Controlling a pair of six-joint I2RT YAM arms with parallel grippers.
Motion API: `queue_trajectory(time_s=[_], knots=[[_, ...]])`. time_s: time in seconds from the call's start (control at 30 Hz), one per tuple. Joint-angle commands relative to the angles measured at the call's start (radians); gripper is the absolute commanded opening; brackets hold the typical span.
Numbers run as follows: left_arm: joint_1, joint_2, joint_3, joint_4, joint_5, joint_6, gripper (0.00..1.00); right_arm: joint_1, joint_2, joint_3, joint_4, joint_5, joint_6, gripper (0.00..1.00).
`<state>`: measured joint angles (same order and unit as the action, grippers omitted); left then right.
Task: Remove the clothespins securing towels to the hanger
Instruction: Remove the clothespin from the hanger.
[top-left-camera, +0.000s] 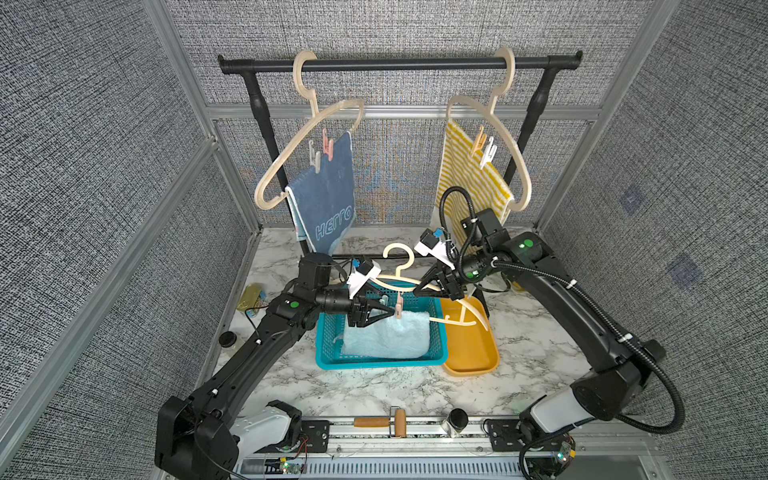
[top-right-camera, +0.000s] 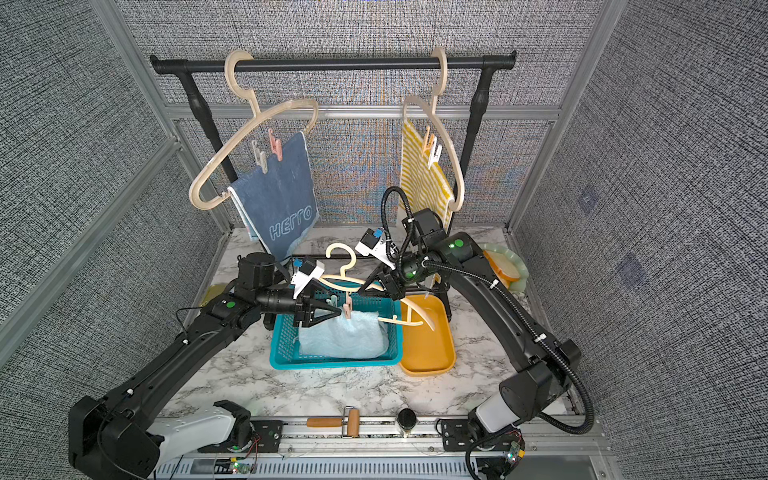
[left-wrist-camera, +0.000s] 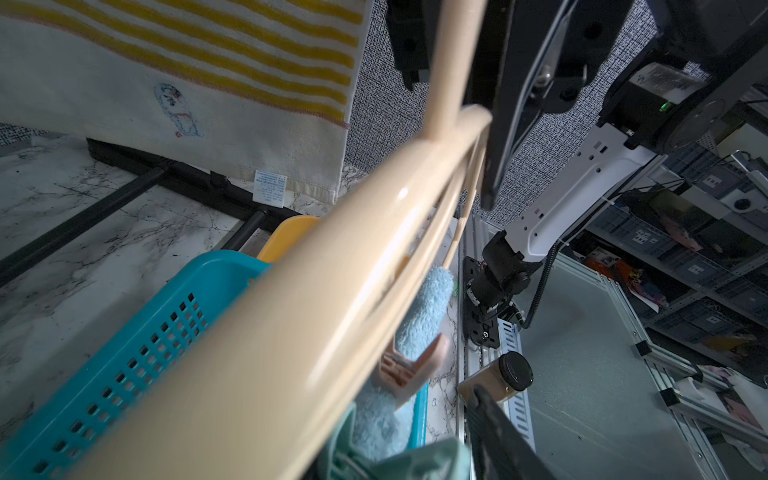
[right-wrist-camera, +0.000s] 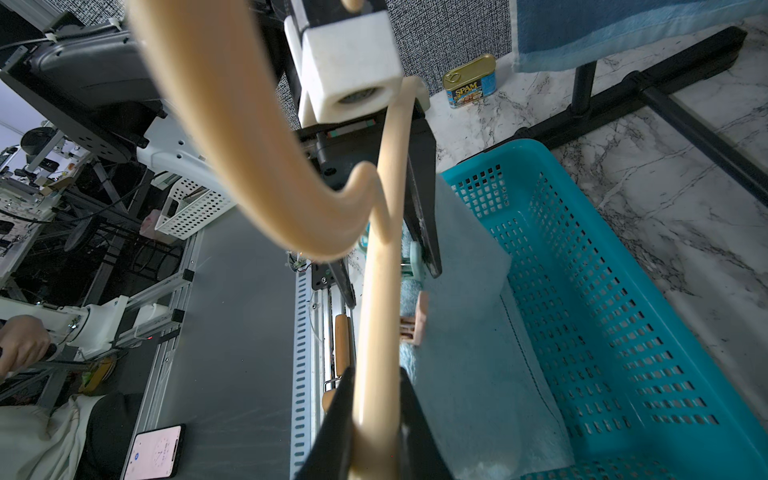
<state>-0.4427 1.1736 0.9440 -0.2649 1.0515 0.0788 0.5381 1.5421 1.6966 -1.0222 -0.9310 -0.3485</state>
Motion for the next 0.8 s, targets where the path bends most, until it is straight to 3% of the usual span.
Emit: queue_trajectory(time_s=[0.0,0.2,0.43,0.77], knots=[[-0.001,-0.001,0.004,-0.011,0.046,0.043,0.53,0.002,0.007,0.020,-0.029,-0.166,-0.065,0.00],[-0.001,-0.017,-0.004,-0.053,0.037,0.088,0.45,0.002,0.032,0.034,-0.064,-0.181,-0.091,0.00],[-0.001,-0.028,-0.005,-0.083,0.010,0.110,0.43,-0.001,0.027,0.039,-0.072,-0.189,-0.096,0.00],[-0.001,-0.025,-0.015,-0.069,0.021,0.098,0.28,-0.003,0.026,0.041,-0.072,-0.199,-0.097,0.00]])
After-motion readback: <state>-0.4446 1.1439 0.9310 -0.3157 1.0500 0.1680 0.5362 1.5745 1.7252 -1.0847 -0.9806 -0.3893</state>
